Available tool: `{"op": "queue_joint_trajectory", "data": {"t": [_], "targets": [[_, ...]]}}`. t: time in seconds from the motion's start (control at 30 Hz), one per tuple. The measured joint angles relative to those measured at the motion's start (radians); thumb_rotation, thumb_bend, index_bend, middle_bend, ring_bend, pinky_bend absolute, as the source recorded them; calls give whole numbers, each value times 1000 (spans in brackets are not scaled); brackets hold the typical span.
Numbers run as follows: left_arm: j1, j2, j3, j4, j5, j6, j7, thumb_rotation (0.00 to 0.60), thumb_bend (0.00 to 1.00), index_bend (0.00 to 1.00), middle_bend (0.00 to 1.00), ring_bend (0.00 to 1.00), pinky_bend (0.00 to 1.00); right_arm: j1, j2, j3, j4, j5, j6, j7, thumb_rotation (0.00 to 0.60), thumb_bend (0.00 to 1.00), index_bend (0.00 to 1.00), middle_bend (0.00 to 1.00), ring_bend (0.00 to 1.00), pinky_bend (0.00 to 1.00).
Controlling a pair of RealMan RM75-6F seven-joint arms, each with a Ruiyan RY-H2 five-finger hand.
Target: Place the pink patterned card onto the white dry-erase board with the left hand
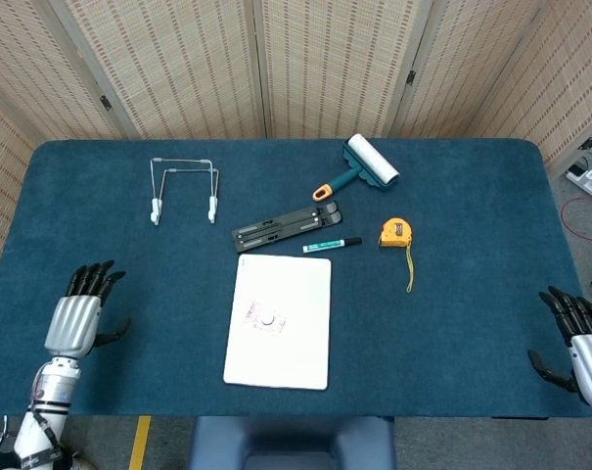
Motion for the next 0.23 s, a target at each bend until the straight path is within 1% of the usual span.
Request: {"op": "queue_joint_trajectory", "data": {"t": [0.13, 0.23], "targets": [[71, 19, 28, 18, 50, 73, -37, 600, 342, 199, 91, 80, 0, 12, -15, -3, 6, -11, -9, 2, 600, 364, 73, 87, 54, 0], [106, 28, 35, 27, 74, 110, -58, 600, 342, 203, 91, 81, 0, 19, -26, -5, 6, -19, -13, -3, 600, 364, 73, 96, 54, 0]]}}
